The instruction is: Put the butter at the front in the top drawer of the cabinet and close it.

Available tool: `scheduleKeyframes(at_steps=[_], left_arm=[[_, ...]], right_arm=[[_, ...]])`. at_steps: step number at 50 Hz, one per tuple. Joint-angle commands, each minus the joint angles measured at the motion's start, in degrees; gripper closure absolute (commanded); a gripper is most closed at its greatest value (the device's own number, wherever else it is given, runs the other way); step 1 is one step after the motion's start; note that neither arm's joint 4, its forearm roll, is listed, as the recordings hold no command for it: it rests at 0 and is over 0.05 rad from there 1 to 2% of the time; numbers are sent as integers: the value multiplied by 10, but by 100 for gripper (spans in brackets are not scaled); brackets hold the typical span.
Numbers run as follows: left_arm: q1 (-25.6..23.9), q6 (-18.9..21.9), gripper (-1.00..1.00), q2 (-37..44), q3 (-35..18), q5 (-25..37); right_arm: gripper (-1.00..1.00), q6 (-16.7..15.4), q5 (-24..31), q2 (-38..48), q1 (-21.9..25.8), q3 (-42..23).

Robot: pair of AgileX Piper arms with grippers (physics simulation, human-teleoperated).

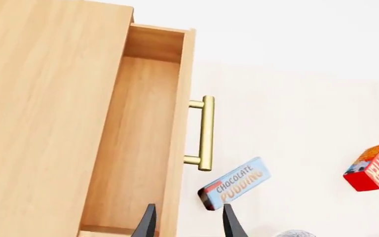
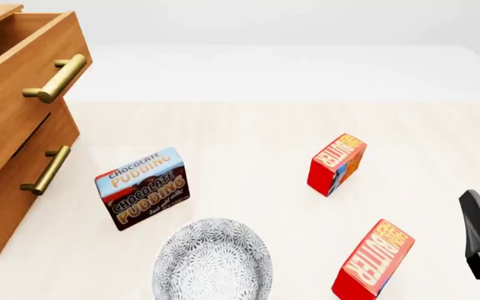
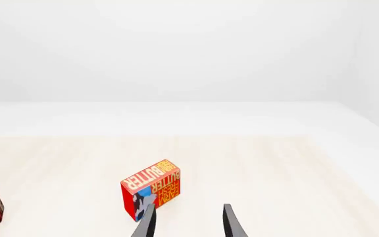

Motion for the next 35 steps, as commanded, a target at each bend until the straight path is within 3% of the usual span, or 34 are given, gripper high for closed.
scheduleKeyframes(at_steps=[1,35], left_arm=[[12,6,-100,13,15,-8],[16,5,-100,55,56,-59]], right_arm=[[-100,0,0,0,0,0],[-100,0,0,0,0,0]])
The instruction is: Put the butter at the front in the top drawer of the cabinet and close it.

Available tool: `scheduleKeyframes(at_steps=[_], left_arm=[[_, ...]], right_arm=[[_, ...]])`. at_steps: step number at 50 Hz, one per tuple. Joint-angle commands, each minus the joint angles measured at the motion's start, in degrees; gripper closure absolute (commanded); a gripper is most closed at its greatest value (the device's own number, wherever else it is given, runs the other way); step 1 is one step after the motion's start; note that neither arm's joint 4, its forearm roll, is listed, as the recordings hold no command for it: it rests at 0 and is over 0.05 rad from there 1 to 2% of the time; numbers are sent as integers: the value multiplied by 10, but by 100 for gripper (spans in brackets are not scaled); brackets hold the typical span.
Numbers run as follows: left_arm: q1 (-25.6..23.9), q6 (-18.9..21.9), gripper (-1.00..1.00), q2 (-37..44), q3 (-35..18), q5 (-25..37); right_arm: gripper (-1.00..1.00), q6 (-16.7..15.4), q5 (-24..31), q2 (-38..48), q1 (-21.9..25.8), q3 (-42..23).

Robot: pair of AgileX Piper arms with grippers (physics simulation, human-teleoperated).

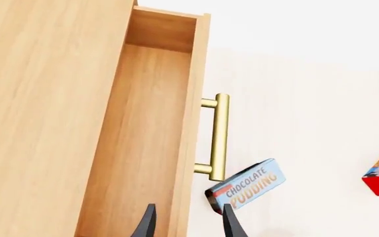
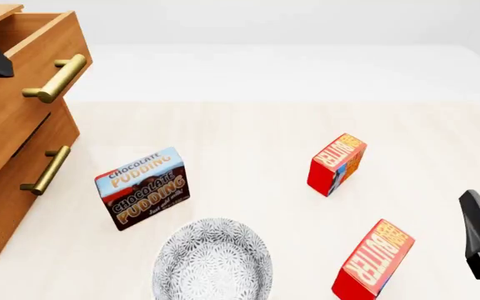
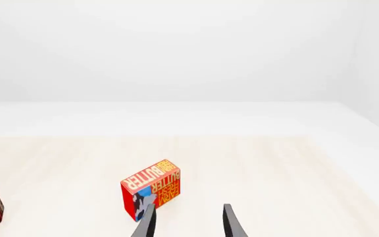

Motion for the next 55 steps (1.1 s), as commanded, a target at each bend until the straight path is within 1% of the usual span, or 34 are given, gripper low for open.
scheduleKeyframes(at_steps=[1,9,19,34,45,48,50,52,55], left_arm=[[-4,-2,-100,20,15,-22],[-7,-1,-100,36,11,-28],[-22,-5,-100,61,19,-48],[-43,-13,-100,69,28,-56],[-66,-17,-100,75,27,-57],[-86,-27,-100,76,26,-58],[-83,-21,-100,77,22,-55],[-97,-29,-100,79,21,-56],[-100,-24,-100,83,17,-56]], right_arm=[[-100,0,0,0,0,0],[-100,0,0,0,0,0],[-100,0,0,0,0,0],[-100,0,0,0,0,0],[-100,0,0,0,0,0],[-100,0,0,0,0,0],[-100,0,0,0,0,0],[-100,0,0,0,0,0],[-100,0,0,0,0,0]])
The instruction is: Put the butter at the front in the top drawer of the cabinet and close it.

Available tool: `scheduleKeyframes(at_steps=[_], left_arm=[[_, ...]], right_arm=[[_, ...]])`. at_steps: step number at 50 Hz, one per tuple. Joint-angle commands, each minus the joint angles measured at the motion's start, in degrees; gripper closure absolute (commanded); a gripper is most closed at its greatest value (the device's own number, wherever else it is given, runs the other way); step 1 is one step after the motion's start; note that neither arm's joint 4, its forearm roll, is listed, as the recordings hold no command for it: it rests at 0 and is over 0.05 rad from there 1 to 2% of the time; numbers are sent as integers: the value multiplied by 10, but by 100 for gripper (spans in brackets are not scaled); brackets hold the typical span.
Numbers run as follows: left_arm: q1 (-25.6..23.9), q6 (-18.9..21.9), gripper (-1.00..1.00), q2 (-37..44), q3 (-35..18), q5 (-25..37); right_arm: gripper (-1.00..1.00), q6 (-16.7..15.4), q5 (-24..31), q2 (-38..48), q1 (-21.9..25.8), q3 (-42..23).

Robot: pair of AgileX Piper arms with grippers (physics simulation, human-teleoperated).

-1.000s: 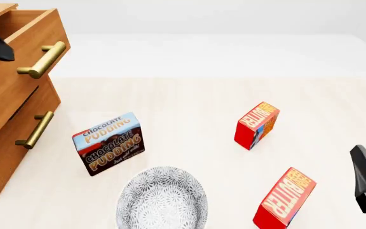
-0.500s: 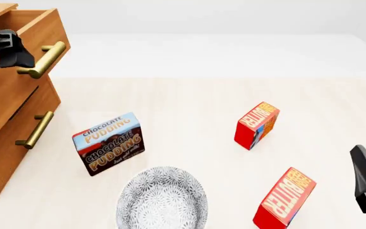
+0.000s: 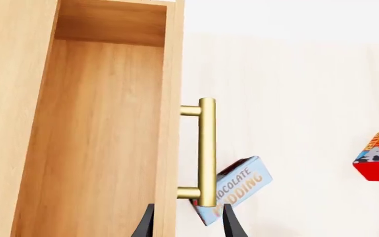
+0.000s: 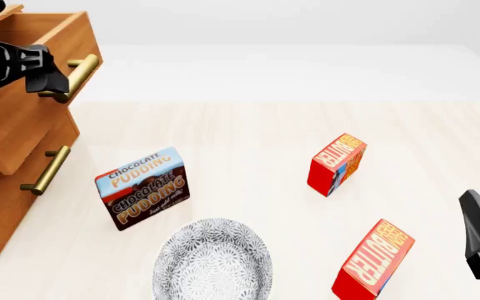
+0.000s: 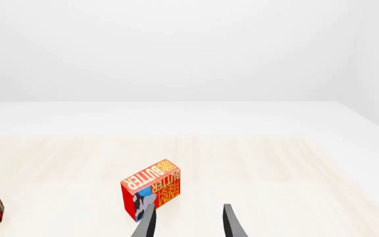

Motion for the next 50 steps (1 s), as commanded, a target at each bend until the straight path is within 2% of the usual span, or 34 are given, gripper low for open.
scheduleKeyframes(at_steps=[1,20,35,50], left_arm=[[-32,-3,-100,10,-7,-1],[-61,-2,-100,25,-17,-3],[-113,-22,-100,52,-7,-36],[-142,-32,-100,64,-31,-38]], right_arm=[[-100,0,0,0,0,0],[-100,0,0,0,0,0],[-100,0,0,0,0,0],[-100,0,0,-1,0,0]])
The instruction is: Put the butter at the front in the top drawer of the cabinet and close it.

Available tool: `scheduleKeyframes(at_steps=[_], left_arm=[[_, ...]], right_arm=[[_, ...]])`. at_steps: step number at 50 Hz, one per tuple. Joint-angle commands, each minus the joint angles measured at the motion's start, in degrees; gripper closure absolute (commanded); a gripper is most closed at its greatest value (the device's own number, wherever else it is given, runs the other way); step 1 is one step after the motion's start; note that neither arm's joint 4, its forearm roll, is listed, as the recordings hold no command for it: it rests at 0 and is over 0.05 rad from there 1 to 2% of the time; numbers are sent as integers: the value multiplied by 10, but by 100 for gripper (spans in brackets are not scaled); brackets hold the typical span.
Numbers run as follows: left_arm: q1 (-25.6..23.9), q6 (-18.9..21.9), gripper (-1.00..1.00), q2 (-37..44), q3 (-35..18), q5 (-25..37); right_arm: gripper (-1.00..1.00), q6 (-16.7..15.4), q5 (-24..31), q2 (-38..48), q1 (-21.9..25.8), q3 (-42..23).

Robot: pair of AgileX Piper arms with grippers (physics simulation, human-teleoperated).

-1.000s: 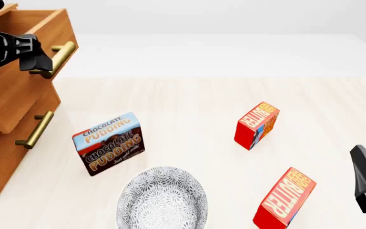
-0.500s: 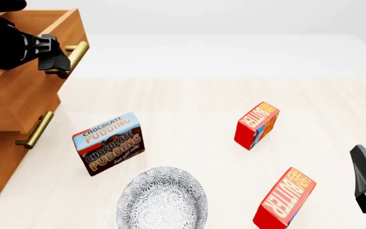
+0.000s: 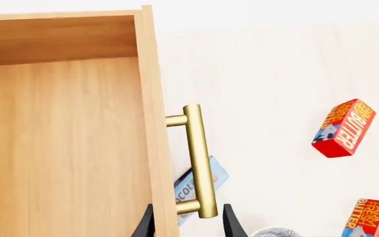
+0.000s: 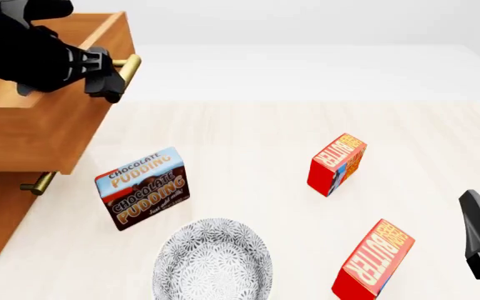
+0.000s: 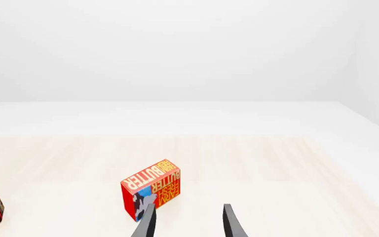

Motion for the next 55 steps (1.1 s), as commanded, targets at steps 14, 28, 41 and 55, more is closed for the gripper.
scheduleKeyframes(at_steps=[14,28,41,55], left_arm=[[-60,-17,-100,29,-24,-12],[-74,-11,-100,38,-44,-3],[-54,12,-100,18,-89,47],[-40,36,-100,6,-142,105]], right_arm=[[-100,-1,0,0,0,0],[-100,0,0,0,0,0],[-100,0,0,0,0,0],[-100,0,0,0,0,0]])
